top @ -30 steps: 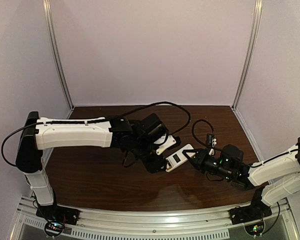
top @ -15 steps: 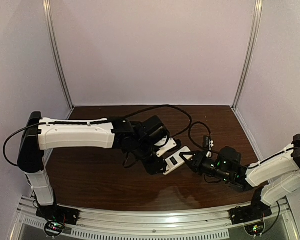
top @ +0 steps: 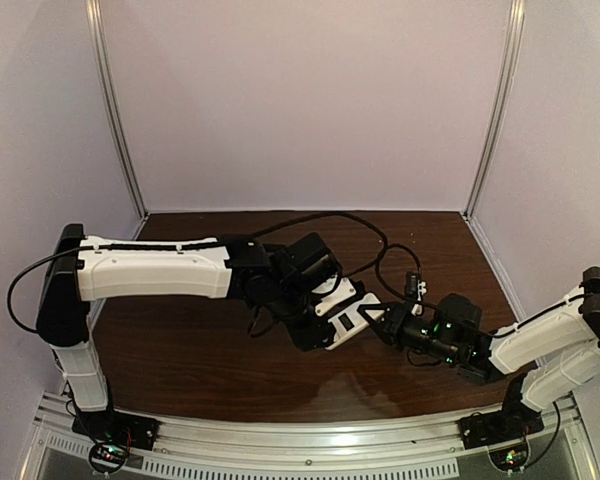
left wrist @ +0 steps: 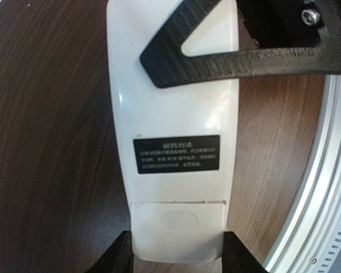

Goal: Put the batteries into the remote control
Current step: Place the battery cover on the remote control without the battery cover.

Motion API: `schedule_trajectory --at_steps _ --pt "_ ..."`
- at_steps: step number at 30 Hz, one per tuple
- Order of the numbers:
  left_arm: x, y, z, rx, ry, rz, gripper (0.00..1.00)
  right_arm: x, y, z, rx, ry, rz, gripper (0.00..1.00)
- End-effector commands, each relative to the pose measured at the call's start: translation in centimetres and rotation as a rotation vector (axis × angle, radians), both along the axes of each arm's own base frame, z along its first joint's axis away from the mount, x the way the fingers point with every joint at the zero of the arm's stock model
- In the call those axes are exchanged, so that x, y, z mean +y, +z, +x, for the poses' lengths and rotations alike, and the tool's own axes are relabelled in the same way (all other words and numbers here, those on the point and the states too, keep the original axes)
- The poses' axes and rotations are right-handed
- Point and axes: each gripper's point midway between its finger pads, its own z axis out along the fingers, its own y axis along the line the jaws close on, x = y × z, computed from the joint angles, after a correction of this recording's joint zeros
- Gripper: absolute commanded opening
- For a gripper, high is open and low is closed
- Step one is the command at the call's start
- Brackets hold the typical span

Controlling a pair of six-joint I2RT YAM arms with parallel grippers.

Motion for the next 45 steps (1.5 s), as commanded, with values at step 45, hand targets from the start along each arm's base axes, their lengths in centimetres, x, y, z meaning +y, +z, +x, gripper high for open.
schedule_trajectory --at_steps 45 --pt "-0.5 -1.2 1.2 -0.019 0.066 0.048 0.5 0.3 4.7 -0.5 -0.054 0.016 0.205 0.0"
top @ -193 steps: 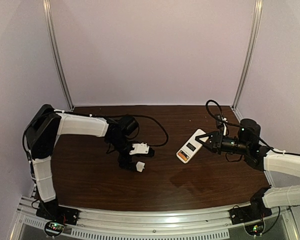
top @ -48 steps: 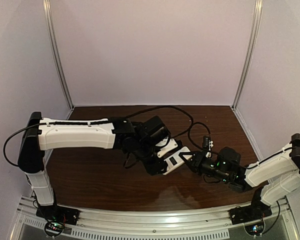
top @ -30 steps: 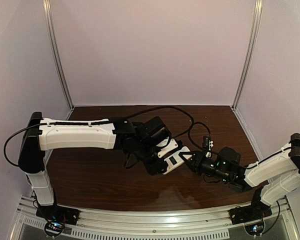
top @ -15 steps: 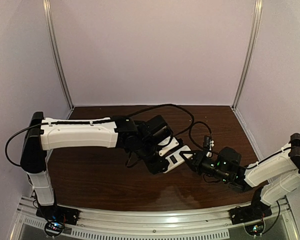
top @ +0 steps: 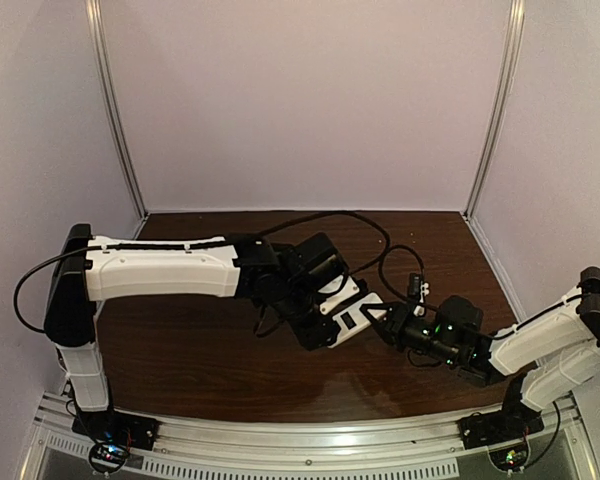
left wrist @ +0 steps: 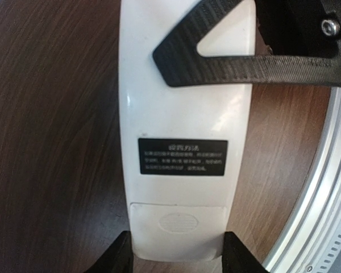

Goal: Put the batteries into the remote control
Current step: Place the battery cover on the remote control without the battery cover, then load the battery cover onto the remote control without the battery cover.

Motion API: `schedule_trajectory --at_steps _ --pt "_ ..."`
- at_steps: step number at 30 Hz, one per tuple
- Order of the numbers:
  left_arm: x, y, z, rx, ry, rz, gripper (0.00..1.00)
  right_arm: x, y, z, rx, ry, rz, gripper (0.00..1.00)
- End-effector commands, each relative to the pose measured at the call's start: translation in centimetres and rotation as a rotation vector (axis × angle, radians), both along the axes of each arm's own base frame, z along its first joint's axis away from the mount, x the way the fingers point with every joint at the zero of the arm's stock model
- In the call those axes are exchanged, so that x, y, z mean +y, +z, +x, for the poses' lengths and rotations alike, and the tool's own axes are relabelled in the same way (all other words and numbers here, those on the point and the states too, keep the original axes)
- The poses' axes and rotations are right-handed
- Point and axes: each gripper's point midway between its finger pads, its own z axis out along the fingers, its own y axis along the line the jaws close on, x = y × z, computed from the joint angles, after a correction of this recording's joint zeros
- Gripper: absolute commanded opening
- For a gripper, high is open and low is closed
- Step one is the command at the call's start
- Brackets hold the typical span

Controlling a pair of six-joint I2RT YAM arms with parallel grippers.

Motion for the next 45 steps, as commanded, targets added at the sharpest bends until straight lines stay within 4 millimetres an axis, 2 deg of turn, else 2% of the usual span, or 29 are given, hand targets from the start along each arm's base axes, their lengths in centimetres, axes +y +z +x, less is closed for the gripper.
schedule_trajectory --at_steps 1,12,14,17,18,24,26,30,34,37,42,45 --pt "-0.1 -0.9 0.6 -0.024 0.013 0.03 0.51 0.7 4.6 -0.7 -0.066 0.039 0.173 0.0" --pt "0.2 0.1 0.9 -0.053 0.014 0.023 0.68 0.2 4.4 -0.5 -0.063 0.026 0.152 0.0" --pt "0.3 0.6 1.0 -0.063 0.019 0.018 0.77 0.2 4.3 -0.5 -0.062 0.026 0.144 0.0" --pt "0.4 1.9 0.9 -0.078 0.015 -0.017 0.97 0.0 4.2 -0.4 -0.06 0.022 0.137 0.0" --pt "0.4 2.5 0.9 -0.086 0.012 -0.037 0.97 -0.1 4.2 -0.4 -0.06 0.023 0.138 0.0" --pt "0.3 7.5 -0.6 -0.099 -0.029 -0.26 0.98 -0.5 4.1 -0.3 -0.059 0.018 0.126 0.0" --pt "0.6 8.4 -1.4 -0.088 -0.053 -0.326 0.97 -0.6 4.1 -0.2 -0.063 0.016 0.12 0.0" --pt "2.3 10.8 -2.4 -0.068 -0.032 -0.502 0.97 -0.4 5.0 -0.4 -0.091 0.048 0.127 0.0" --pt "4.8 12.7 -1.6 0.046 -0.003 -0.713 0.97 0.4 6.8 -1.1 -0.154 0.115 0.15 0.0" --pt "5.4 12.5 -1.2 0.097 0.032 -0.748 0.95 1.3 7.9 -1.6 -0.191 0.173 0.15 0.0" --pt "4.4 9.7 -1.2 0.205 0.066 -0.699 0.83 2.4 9.2 -2.0 -0.235 0.232 0.158 0.0" --pt "3.9 9.3 -1.6 0.25 0.052 -0.715 0.77 2.8 9.6 -2.1 -0.245 0.254 0.156 0.0"
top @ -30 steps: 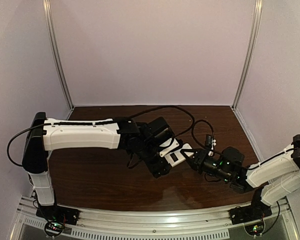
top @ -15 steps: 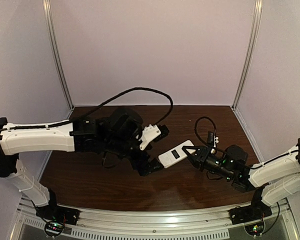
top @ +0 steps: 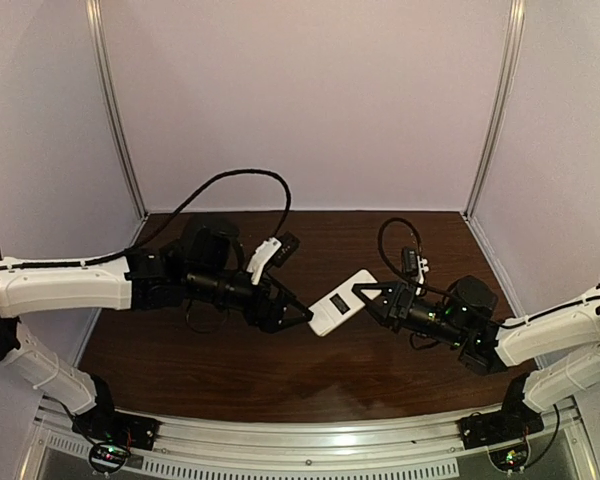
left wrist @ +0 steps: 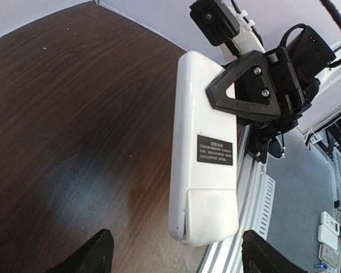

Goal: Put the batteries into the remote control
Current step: Load the battery cover onto the remote control without the battery cover.

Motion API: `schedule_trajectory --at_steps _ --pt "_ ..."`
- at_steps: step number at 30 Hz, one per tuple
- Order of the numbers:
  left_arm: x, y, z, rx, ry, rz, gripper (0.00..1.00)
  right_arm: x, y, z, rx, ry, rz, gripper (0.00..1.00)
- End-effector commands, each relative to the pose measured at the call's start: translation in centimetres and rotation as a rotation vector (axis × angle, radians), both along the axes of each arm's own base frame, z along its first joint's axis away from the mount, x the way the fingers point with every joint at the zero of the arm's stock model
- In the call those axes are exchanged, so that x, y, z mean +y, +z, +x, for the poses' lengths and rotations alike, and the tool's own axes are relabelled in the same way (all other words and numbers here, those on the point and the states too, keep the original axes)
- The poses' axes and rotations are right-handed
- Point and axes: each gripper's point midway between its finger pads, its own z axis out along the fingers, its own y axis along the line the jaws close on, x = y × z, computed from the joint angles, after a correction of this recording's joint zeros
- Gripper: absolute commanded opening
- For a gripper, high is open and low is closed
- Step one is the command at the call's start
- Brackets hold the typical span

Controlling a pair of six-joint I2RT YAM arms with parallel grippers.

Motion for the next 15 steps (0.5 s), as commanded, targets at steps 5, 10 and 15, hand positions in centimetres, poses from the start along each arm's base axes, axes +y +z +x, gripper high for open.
schedule_trajectory --at_steps 5,10,15 --pt "-1.6 0.3 -1.2 0.078 -0.061 -0.1 0.69 1.1 2.6 -0.6 -0.086 0.073 0.026 0.0" --pt "-1.7 -0.3 -1.3 0.088 -0.075 -0.092 0.65 1.4 2.7 -0.6 -0.082 0.083 0.035 0.0" --pt "-1.8 -0.7 -1.5 0.085 -0.094 -0.086 0.62 1.5 2.8 -0.5 -0.076 0.083 0.043 0.0"
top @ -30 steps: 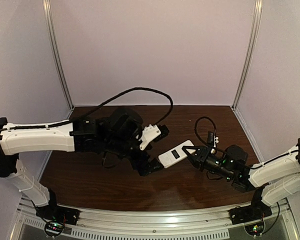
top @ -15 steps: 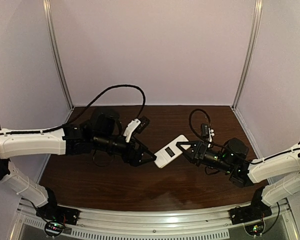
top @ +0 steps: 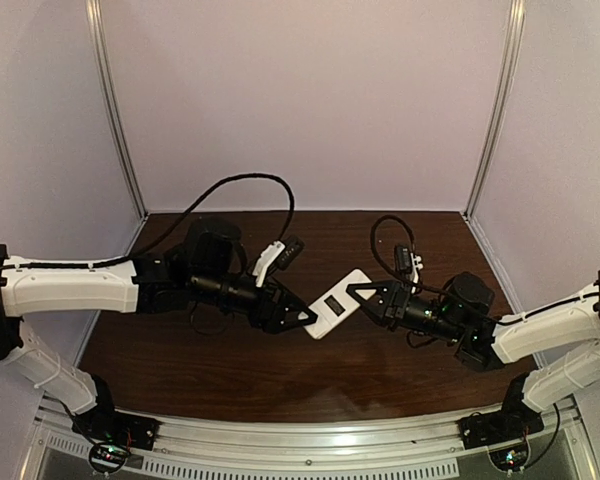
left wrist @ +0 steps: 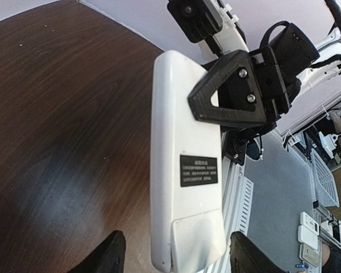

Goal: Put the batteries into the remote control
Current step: Load the battery cover onto the remote control without the battery cover.

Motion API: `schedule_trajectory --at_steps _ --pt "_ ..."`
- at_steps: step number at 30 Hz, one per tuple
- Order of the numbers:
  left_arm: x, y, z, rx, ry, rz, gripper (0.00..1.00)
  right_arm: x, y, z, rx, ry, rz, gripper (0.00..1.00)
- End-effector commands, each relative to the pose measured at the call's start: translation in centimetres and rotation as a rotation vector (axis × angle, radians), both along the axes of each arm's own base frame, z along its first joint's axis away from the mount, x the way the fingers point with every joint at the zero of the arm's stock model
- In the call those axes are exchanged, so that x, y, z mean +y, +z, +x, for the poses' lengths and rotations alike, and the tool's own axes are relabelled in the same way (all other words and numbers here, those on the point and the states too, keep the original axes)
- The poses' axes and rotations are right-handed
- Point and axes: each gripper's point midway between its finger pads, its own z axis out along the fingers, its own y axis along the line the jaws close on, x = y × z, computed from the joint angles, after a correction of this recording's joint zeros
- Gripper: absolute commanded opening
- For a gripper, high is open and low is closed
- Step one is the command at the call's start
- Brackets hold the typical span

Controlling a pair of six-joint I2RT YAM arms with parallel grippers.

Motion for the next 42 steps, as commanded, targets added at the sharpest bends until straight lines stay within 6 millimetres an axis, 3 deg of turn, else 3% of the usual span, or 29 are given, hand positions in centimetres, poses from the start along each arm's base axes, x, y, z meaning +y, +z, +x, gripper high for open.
schedule_trajectory --at_steps 1,7,15,19,25,34,38,42 --pt "-0.5 -0.4 -0.5 -0.004 -0.038 -0.018 0.61 0.2 1.9 0.1 -0.035 0.013 0.049 0.0" --pt "-0.6 -1.3 -0.6 0.0 -0.052 0.0 0.58 0.3 2.2 0.1 -0.03 0.018 0.062 0.0" --pt "-0.6 -1.7 -0.3 -0.012 -0.047 0.015 0.3 0.5 2.9 -0.4 0.008 0.064 0.154 0.0" --pt "-0.6 -2.0 0.0 -0.023 -0.04 0.033 0.27 0.6 2.9 -0.6 0.04 0.089 0.201 0.0" --pt "-0.1 -0.7 0.4 -0.096 -0.027 0.032 0.54 0.6 2.2 -0.5 0.08 0.089 0.202 0.0" --pt "1.2 3.7 1.3 -0.274 0.013 -0.009 0.76 0.5 0.0 -0.1 0.14 0.065 0.115 0.0" --pt "3.0 6.1 1.0 -0.454 0.006 -0.028 0.78 0.3 -1.0 0.0 0.179 0.058 0.076 0.0" --pt "4.3 6.6 -1.5 -0.655 -0.119 -0.044 0.74 0.4 -1.3 -0.1 0.199 0.07 0.058 0.0"
